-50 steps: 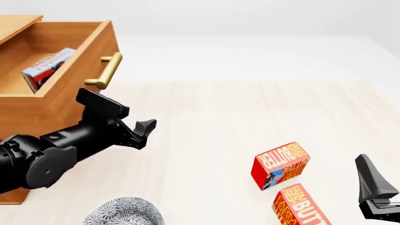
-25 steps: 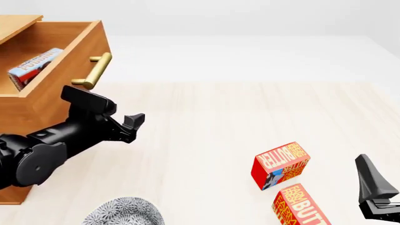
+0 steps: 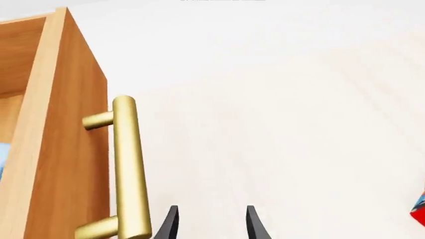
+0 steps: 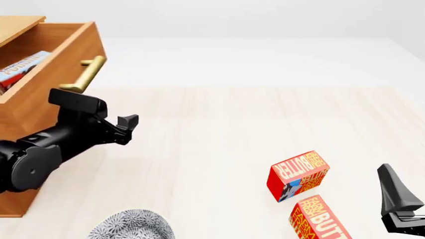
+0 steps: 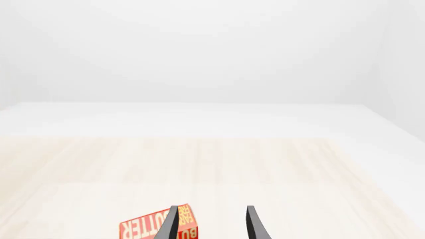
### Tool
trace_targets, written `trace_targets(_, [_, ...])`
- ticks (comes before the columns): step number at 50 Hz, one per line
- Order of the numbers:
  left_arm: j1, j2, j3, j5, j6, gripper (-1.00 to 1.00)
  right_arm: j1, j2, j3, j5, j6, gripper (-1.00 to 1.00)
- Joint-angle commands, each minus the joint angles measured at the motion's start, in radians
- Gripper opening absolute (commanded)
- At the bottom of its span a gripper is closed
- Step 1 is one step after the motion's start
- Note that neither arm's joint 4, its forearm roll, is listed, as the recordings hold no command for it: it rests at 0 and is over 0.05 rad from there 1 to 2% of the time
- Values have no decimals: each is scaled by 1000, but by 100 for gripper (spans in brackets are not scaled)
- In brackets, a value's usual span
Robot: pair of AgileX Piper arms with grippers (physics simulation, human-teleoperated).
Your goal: Put the chocolate pudding in the top drawer of the cabinet and close it.
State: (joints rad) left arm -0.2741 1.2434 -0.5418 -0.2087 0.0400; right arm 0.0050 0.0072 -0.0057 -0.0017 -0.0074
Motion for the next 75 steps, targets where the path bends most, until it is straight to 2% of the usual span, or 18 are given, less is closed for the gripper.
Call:
trace_targets(1, [64,-22,-15,20,7,100,0,0,0,0,0,100])
trace_targets(15, [151,-6,-24,5,36,100,0,0,0,0,0,100])
trace_targets(28, [224,13,-30,-8,24,100,0,0,0,0,0,100])
trace_targets(29, [222,19,-35,-4,-3,100,0,0,0,0,0,100])
trace_targets(39, [284,31,-37,-22,31,100,0,0,0,0,0,100])
trace_targets(75, [480,150,-81,-74,40,100,-1,0,0,0,1,100])
